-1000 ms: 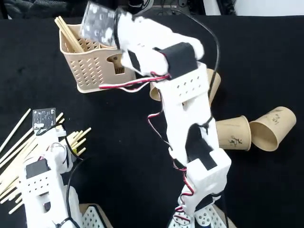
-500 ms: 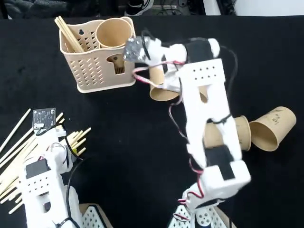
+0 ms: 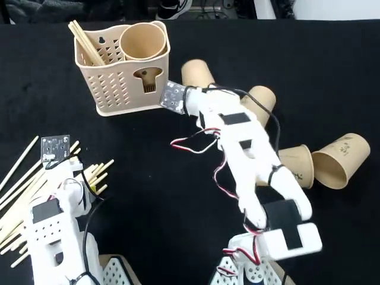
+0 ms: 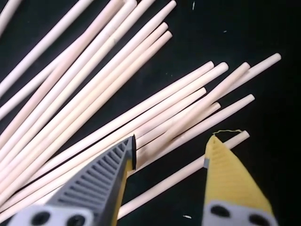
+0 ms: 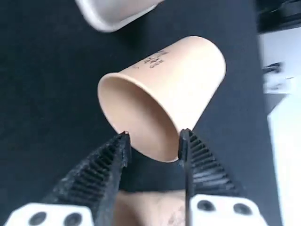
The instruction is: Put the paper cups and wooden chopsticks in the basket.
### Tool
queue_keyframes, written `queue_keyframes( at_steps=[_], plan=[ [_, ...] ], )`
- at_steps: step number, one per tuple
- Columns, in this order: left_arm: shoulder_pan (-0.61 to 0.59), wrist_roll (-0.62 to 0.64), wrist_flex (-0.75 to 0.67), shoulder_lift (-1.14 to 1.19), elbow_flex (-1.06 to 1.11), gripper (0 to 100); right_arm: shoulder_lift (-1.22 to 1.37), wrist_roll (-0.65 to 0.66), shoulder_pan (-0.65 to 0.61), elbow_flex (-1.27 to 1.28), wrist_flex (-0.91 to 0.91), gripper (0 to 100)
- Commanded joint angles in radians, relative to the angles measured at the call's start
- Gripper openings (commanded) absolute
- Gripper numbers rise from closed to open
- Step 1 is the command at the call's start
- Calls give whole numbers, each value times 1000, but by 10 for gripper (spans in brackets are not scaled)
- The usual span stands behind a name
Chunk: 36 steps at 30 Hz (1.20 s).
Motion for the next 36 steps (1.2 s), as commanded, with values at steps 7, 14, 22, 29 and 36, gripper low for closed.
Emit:
queue_keyframes(
  at_steps=[7,14,22,29,36],
  plan=[
    [-2,6,-14,-9,-7,245,176,-20,11,-117,-75,5],
    [-2,6,-14,-9,-8,245,-4,-58,32,-21,-20,11],
    [-2,6,-14,-9,-7,245,-311,-68,72,-27,272,11],
    [-2,6,-14,-9,-5,245,-470,-153,74,-127,502,11],
    [-2,6,-11,-9,-5,244,-466,-175,71,-139,506,41]
  ],
)
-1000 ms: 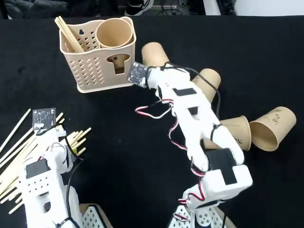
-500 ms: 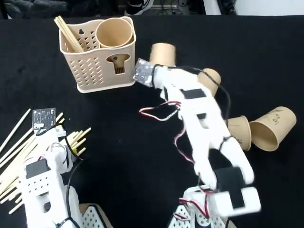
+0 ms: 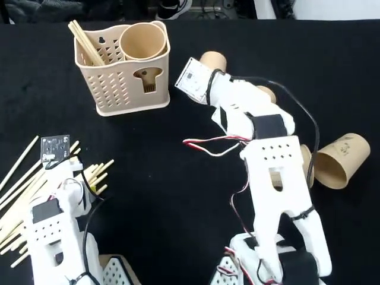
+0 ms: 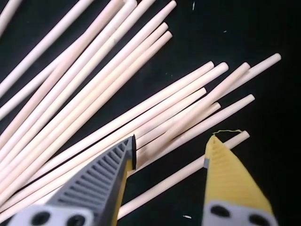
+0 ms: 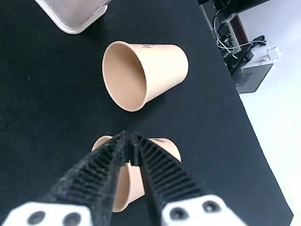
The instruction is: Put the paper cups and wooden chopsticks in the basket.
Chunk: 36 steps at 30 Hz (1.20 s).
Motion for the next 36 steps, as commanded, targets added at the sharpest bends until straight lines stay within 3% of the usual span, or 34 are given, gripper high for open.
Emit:
queue_keyframes(
  at_steps=[1,5,7,13,17,20,23,32,36],
  plan=[
    [-2,6,-9,-9,-5,243,7,-15,8,13,-114,87],
    [-2,6,-8,-9,-5,245,111,-11,8,128,-350,320],
    [-2,6,-8,-9,-5,245,179,-18,6,140,-436,365],
    [-2,6,-9,-9,-5,243,504,-68,-5,2,-606,307],
    [-2,6,-12,-9,-4,244,697,-63,-5,-177,-575,250],
    [-2,6,-12,-9,-4,245,734,-68,2,-245,-528,147],
    [-2,6,-12,-9,-5,245,700,-77,6,-243,-522,11],
    [-2,6,-14,-9,-5,245,414,-109,29,-61,-503,11],
    [-2,6,-14,-9,-5,245,254,-117,29,-59,-347,11]
  ],
)
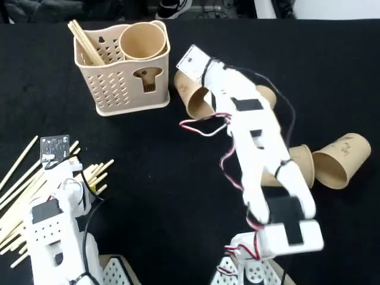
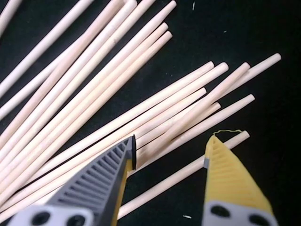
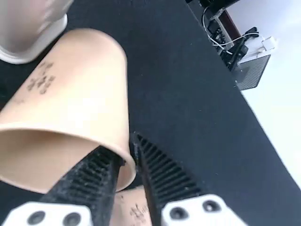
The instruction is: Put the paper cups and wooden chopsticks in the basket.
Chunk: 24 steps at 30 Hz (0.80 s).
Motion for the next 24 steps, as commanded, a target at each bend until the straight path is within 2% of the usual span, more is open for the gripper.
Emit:
queue_keyframes(
  at_steps=[1,4,9,14,18,24],
  plan=[
    [-2,6,-14,-9,-5,244,-186,-12,14,-30,138,11],
    [-2,6,-12,-9,-4,243,-282,-15,26,-113,319,11],
    [-2,6,-9,-9,-5,243,-381,-97,51,-328,585,11],
    [-2,6,-9,-9,-5,243,-394,-176,0,-570,772,11],
    [-2,6,-9,-9,-5,243,-369,-244,-98,-756,868,11],
    [-2,6,-11,-9,-4,243,-265,-367,-206,-984,895,11]
  ],
)
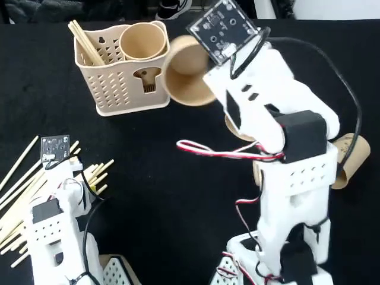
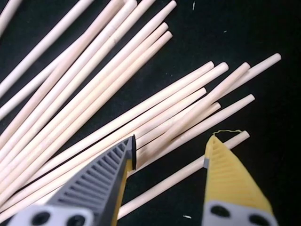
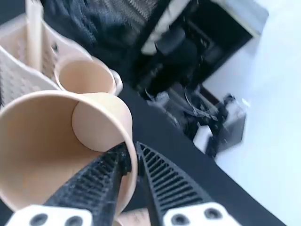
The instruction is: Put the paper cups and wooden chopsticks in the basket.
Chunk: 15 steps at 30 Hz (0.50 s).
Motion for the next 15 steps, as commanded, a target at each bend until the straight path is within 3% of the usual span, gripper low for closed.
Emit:
queue_keyframes(
  at_steps=[1,15],
  plan=[
    [-2,6,-12,-9,-4,243,61,-69,-41,-162,5,11],
    [-2,6,-12,-9,-4,245,470,-81,-100,-452,-75,11]
  ],
)
